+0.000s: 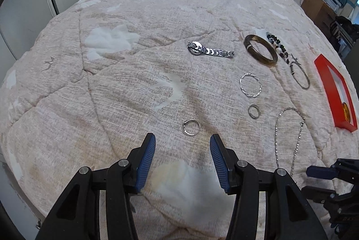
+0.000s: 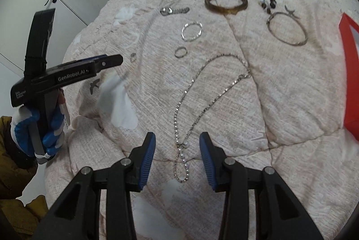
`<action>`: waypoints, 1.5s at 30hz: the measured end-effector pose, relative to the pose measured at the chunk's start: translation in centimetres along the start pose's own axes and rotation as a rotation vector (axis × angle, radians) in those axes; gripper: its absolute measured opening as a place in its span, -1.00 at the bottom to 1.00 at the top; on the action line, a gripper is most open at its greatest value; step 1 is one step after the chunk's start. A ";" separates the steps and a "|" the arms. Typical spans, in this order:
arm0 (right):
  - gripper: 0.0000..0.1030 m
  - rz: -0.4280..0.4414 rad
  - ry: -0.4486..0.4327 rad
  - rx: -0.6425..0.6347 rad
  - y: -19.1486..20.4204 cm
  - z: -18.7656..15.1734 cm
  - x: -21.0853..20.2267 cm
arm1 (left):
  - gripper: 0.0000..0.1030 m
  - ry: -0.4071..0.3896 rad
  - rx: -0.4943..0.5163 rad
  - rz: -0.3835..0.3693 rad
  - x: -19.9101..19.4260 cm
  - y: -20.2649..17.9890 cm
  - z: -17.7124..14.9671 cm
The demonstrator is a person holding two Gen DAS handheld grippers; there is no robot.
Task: Organize jewelry
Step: 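Grasp the silver ring with the left tool while the right tool grasps the silver chain necklace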
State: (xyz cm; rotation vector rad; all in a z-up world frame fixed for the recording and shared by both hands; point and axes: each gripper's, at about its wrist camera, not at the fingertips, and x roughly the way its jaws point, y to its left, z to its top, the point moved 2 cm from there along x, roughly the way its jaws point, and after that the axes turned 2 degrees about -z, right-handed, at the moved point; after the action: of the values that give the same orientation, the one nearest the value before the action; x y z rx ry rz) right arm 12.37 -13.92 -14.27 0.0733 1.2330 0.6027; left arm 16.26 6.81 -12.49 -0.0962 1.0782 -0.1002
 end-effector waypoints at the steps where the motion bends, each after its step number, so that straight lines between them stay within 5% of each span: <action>1: -0.24 0.005 0.010 0.005 -0.2 0.0 0.5 | -0.03 0.005 0.000 -0.001 0.4 0.0 0.1; 10: -0.24 0.024 0.070 -0.004 -0.6 0.3 3.6 | -0.04 0.042 -0.012 -0.012 3.3 0.5 0.5; 20: -0.27 0.030 0.085 -0.047 0.1 1.4 5.3 | -0.31 0.054 0.018 -0.022 4.3 -0.1 0.3; 23: -0.48 0.022 0.089 -0.059 0.2 1.5 5.7 | -0.43 0.061 0.031 -0.016 4.5 -0.5 0.2; 25: -0.80 0.027 0.091 -0.046 0.1 1.6 6.0 | -0.60 0.063 0.039 -0.019 4.7 -1.1 0.3; 45: -0.90 0.076 -0.010 -0.057 1.0 0.0 0.2 | -0.63 -0.001 -0.003 -0.071 0.0 0.4 -0.5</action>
State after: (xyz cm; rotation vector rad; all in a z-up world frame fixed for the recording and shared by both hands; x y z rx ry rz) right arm 12.04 -12.99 -14.03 0.0753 1.2066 0.7020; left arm 15.81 7.22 -12.84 -0.1367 1.0737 -0.1626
